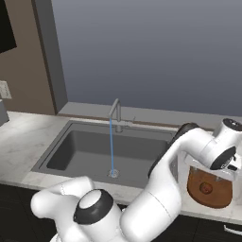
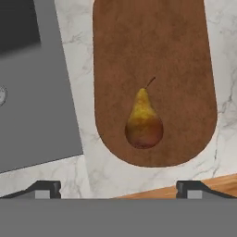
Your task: Pick the pear from the sink and place it on the cutting board to airdry. Then turn off the sink faucet.
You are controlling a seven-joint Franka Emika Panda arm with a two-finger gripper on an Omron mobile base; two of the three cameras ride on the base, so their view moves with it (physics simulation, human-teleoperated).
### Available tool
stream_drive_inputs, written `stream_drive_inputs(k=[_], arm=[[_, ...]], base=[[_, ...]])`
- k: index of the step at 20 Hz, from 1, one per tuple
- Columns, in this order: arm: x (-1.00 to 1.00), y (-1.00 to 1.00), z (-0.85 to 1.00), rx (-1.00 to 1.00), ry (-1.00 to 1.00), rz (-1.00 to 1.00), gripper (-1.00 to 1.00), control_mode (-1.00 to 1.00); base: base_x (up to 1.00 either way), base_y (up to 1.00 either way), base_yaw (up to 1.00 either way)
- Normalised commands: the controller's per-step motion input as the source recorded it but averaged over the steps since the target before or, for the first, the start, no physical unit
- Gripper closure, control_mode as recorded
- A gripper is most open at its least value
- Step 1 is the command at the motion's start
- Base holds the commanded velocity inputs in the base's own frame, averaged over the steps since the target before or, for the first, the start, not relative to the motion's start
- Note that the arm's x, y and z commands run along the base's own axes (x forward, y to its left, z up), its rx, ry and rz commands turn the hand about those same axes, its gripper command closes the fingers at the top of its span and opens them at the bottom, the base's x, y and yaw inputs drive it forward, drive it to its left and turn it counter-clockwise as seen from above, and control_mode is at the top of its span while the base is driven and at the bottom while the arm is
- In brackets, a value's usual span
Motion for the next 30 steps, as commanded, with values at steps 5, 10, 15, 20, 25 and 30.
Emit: stream_drive_inputs(k=[5, 10, 15, 20, 25, 30], arm=[[-0.47, 0.52, 0.27, -0.11, -0.19, 0.18, -1.0, -1.0], [-0.26, 0.54, 0.23, -0.13, -0.12, 0.21, -1.0, -1.0], [-0.03, 0.25, 0.29, -0.06, -0.06, 0.28, -1.0, -1.0], [-0.07, 0.44, 0.03, 0.0, -0.03, 0.19, -1.0, -1.0], [-0.05, 0.37, 0.04, 0.04, -0.02, 0.1, -1.0, -1.0], [0.0, 0.08, 0.08, 0.07, 0.0, 0.29, -1.0, -1.0]], base=[[0.0, 0.0, 0.0], [0.0, 0.0, 0.0], [0.0, 0.0, 0.0], [0.0, 0.0, 0.0], [0.0, 0.0, 0.0], [0.0, 0.0, 0.0]])
